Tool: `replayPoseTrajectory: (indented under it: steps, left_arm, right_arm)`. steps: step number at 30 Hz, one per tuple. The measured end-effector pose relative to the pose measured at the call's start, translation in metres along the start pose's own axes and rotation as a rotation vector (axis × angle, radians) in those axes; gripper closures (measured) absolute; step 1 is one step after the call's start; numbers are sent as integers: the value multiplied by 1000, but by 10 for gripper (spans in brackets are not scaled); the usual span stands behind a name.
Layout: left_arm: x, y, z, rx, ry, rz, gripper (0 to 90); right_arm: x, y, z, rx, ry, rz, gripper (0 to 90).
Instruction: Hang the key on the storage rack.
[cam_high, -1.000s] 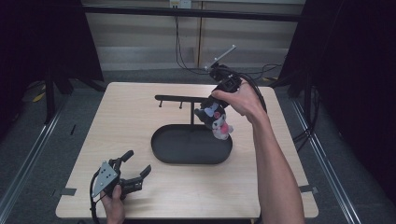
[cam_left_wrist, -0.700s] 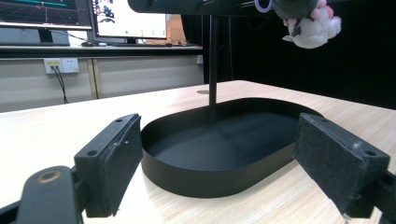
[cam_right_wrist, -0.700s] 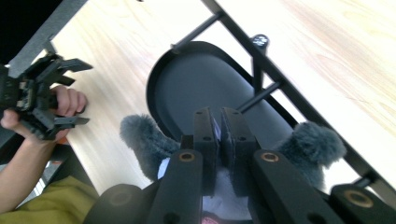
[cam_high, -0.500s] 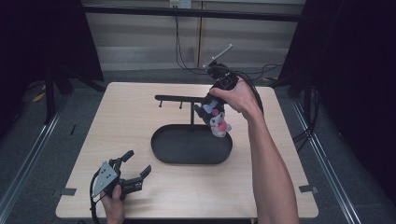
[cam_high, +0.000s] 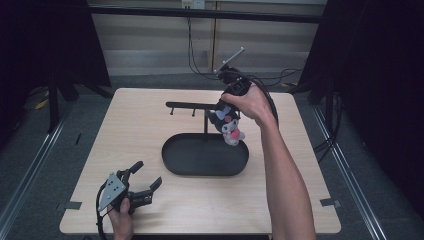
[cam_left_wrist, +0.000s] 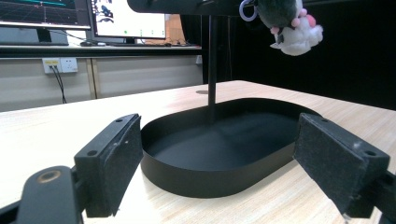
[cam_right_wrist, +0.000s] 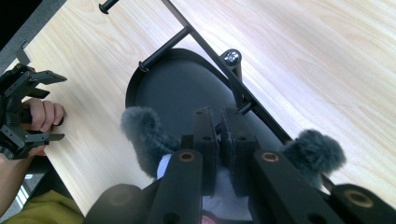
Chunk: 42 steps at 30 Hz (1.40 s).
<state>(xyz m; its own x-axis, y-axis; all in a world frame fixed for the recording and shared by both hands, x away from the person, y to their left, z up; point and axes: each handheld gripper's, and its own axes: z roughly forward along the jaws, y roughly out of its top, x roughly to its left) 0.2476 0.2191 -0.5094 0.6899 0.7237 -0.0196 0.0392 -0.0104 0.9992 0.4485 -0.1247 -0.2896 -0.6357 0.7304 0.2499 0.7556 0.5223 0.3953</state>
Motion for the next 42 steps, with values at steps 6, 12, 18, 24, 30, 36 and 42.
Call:
replayPoseTrajectory:
  steps: [6, 12, 18, 24, 30, 36, 42]
  left_arm:
    - [0, 0, 0, 1, -2, 2, 154]
    - [0, 0, 0, 0, 1, -2, 154]
    - [0, 0, 0, -1, 0, -4, 154]
    - [0, 0, 0, -1, -2, -4, 154]
    - [0, 0, 0, 3, 3, -10, 155]
    - [-1, 0, 0, -2, 1, -11, 155]
    - [0, 0, 0, 3, -2, 2, 155]
  right_arm:
    - [-4, -3, 2, 10, -7, 6, 852]
    - [-8, -8, 5, 17, -35, 8, 851]
    - [-10, -11, 5, 21, -37, 13, 841]
    - [-10, -11, 3, 21, -48, 19, 804]
    - [-7, -13, -2, 27, -44, 11, 791]
    - [-7, -15, -9, 23, -56, 18, 777]
    - [-4, -20, -11, 12, -61, 13, 752]
